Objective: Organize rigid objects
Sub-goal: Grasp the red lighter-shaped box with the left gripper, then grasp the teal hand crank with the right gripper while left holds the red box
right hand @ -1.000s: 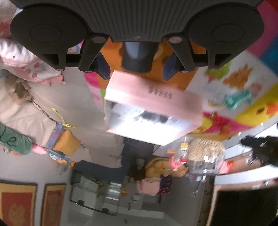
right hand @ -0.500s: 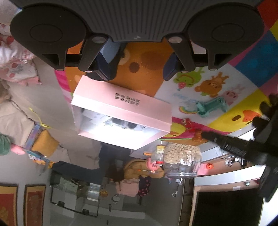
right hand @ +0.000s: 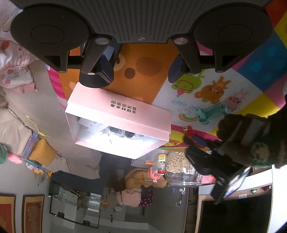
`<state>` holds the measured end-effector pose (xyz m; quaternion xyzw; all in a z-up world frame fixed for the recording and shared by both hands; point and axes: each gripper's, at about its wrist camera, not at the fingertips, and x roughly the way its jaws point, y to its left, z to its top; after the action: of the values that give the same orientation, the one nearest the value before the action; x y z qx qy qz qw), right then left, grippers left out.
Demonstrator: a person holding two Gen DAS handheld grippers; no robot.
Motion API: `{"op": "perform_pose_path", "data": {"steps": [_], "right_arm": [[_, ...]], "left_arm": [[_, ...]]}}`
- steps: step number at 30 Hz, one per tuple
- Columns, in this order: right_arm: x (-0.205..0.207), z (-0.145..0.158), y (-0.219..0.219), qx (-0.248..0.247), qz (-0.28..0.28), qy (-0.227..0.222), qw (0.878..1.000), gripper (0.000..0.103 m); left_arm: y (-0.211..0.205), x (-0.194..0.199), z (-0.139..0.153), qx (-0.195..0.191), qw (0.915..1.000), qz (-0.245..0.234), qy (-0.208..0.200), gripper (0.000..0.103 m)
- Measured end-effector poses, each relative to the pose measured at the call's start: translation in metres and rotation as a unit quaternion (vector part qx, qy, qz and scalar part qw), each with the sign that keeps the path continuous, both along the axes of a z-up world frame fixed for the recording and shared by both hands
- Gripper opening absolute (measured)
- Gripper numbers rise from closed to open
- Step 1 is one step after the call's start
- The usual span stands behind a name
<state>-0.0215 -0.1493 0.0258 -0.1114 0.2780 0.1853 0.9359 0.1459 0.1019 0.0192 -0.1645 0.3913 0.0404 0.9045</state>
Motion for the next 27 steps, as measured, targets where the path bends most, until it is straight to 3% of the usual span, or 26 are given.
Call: {"op": "perform_pose_path", "data": {"steps": [5, 8, 10, 17, 20, 24, 27], "right_arm": [[0.003, -0.002, -0.001, 0.001, -0.008, 0.004, 1.000, 0.067], [0.003, -0.001, -0.003, 0.004, -0.011, 0.003, 1.000, 0.067], [0.002, 0.002, -0.004, 0.004, -0.012, -0.001, 1.000, 0.067], [0.005, 0.012, 0.006, 0.014, 0.015, -0.008, 1.000, 0.067], [0.011, 0.011, 0.018, 0.016, 0.040, 0.015, 0.999, 0.067], [0.015, 0.003, 0.045, 0.009, 0.094, 0.060, 0.994, 0.067], [0.010, 0.000, 0.073, -0.015, 0.130, 0.062, 0.989, 0.067]], "left_arm": [[-0.033, -0.002, -0.001, 0.103, 0.9916, -0.078, -0.009, 0.036], [-0.036, -0.010, -0.005, 0.131, 0.9852, -0.108, -0.026, 0.035], [-0.031, -0.018, -0.005, 0.126, 0.9843, -0.120, -0.032, 0.027], [0.004, -0.070, -0.005, 0.080, 0.9840, -0.154, -0.042, 0.027], [0.025, -0.098, -0.004, 0.040, 0.9873, -0.148, -0.041, 0.027], [0.041, -0.130, -0.005, 0.030, 0.9890, -0.139, -0.041, 0.027], [0.054, -0.147, -0.005, 0.006, 0.9907, -0.129, -0.044, 0.027]]}}
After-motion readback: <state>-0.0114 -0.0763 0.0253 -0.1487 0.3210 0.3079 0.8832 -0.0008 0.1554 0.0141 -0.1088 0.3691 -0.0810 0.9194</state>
